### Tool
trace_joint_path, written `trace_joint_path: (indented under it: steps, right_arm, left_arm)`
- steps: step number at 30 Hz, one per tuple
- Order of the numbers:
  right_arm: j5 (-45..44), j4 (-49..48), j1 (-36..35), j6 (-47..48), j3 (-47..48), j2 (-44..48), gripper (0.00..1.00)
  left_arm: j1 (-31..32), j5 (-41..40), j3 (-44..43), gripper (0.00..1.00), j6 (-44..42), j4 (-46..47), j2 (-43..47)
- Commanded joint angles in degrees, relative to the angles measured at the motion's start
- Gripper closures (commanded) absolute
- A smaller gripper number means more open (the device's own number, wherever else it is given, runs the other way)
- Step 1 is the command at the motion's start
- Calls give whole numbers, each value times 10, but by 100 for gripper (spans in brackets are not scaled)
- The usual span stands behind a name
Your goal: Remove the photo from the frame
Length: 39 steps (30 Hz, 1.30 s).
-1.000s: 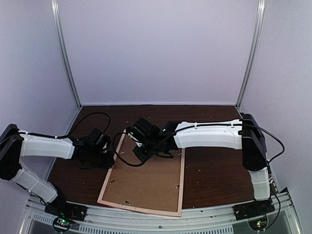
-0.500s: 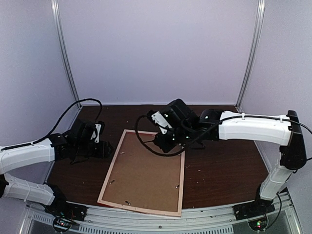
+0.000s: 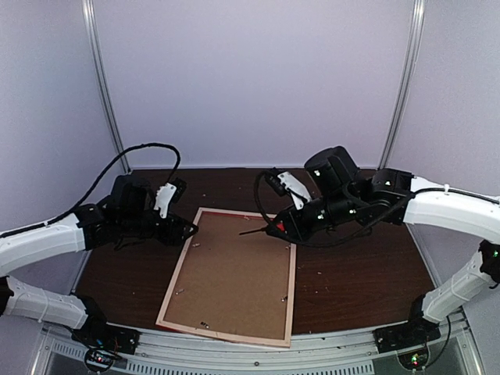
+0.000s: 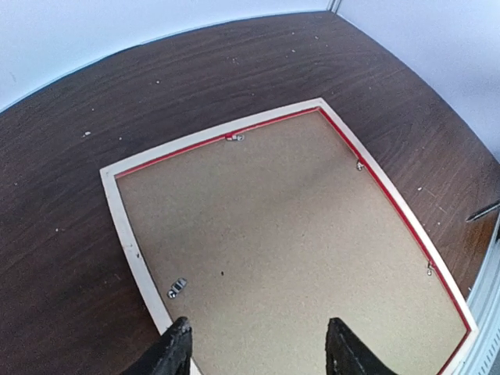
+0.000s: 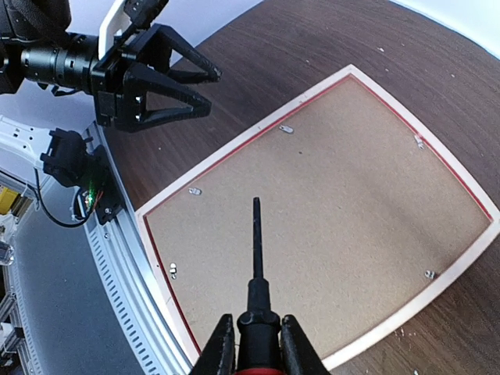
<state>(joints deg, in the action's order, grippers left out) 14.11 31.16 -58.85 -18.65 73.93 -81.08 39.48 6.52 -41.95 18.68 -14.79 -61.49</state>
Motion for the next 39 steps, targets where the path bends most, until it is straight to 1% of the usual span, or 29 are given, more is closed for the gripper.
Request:
trace_joint_path:
  steps: [1, 3, 6, 9, 14, 16, 19, 24, 29, 34, 39]
  right_arm:
    - [-81, 69, 1, -43, -20, 37, 100]
    - [-115, 88, 1, -61, -30, 42, 100]
    - [-125, 86, 0, -95, -57, 42, 100]
    - [-144, 76, -2, -122, -85, 39, 100]
    - [-203, 61, -1, -144, -85, 2, 100]
    - [-233, 59, 3, -149, -71, -26, 100]
    - [-252, 45, 16, -139, -44, -68, 100]
    - [-237, 16, 61, -113, -4, -134, 100]
    - [-190, -22, 113, -102, 22, -192, 100]
    - [-165, -43, 148, -99, 44, -238, 100]
    - [-149, -45, 172, -95, 68, -272, 100]
  left_arm:
    - [0, 27, -75, 40, -141, -7, -85]
    - [-1, 24, -123, 41, -177, -26, -148]
    - [-5, 18, -208, 45, -226, -56, -234]
    - [-28, 36, -290, 44, -263, -89, -319]
    - [-93, 140, -445, 45, -269, -183, -457]
    - [-108, 166, -490, 45, -268, -205, -499]
    - [-128, 204, -558, 45, -244, -233, -556]
    - [-151, 261, -660, 44, -211, -290, -643]
    - [-176, 328, -724, 44, -175, -310, -711]
    - [-199, 363, -763, 44, -148, -317, -761]
    - [-206, 371, -826, 42, -143, -364, -808]
